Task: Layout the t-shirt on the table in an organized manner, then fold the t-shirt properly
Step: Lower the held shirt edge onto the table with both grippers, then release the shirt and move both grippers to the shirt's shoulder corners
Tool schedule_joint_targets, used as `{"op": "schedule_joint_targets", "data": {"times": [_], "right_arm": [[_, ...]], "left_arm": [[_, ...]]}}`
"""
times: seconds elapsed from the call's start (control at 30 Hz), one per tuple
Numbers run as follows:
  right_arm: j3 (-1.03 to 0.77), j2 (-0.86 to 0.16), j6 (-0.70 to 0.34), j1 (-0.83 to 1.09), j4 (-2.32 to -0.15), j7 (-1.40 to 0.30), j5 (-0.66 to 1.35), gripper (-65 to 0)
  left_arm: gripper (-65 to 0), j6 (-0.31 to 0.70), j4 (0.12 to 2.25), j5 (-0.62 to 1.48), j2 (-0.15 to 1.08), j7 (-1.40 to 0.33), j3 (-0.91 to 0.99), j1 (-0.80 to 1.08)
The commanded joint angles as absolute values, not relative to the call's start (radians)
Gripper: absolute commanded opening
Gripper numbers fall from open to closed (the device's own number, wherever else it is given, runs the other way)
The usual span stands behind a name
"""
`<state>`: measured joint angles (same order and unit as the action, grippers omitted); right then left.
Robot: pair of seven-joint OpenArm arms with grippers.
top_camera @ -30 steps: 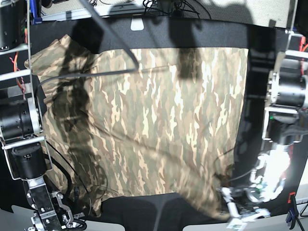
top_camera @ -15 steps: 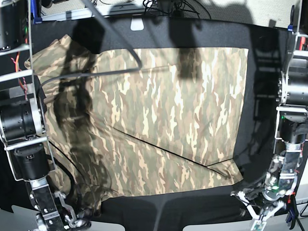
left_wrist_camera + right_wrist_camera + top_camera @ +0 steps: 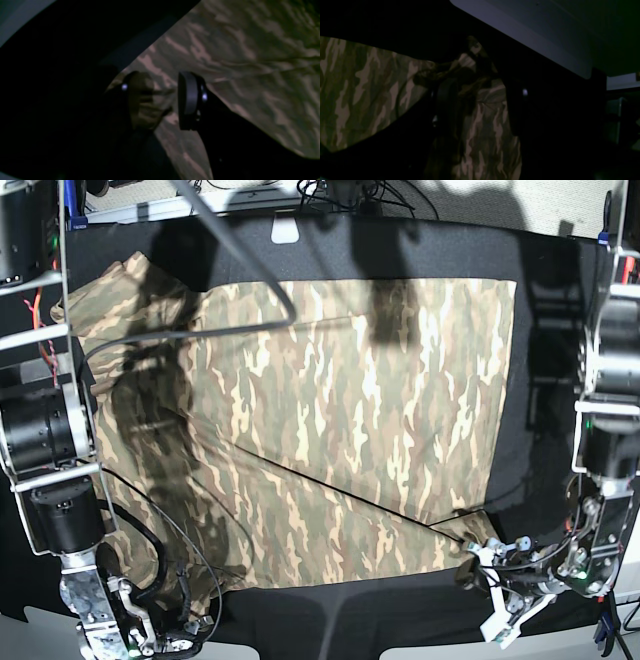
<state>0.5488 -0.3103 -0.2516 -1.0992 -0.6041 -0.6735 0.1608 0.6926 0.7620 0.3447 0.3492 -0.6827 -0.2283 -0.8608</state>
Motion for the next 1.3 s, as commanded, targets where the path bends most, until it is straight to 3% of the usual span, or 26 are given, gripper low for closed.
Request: {"op": "schedule_joint_targets", "data": {"times": [0.0, 0.23, 0.3, 0.63, 0.97, 1.27], "right_arm": [[0.543, -0.313, -0.247, -1.141, -0.62, -0.653, 0.162, -35.1], [0.543, -0.316, -0.334, -1.036, -0.664, -0.614, 0.155, -35.1], [0.543, -0.321, -0.334, -0.987, -0.716, -0.617, 0.139, -35.1], [0.543, -0.429, -0.329, -0.68, -1.238, -0.681, 0.134, -35.1], [0.543, -0.601, -0.299, -0.313, -1.846, -0.86, -0.023, -35.1], [0.543, -0.737, -0.206, 0.046, -2.061, -0.891, -0.283, -35.1]], "left_arm": [[-43.3, 0.698, 0.825, 0.379, 0.361, -0.674, -0.224, -0.888], [-43.3, 0.698, 1.208, 0.41, 0.372, -0.742, -0.224, -0.694], [-43.3, 0.637, 1.324, 0.409, 0.374, -0.756, -0.224, -0.624], [-43.3, 0.455, 1.816, 0.281, 0.456, -0.77, -0.224, -0.277], [-43.3, 0.455, 2.045, 0.251, 0.485, -0.766, -0.224, 0.052], [-43.4, 0.425, 2.158, 0.168, 0.485, -0.766, -0.224, 0.26]]}}
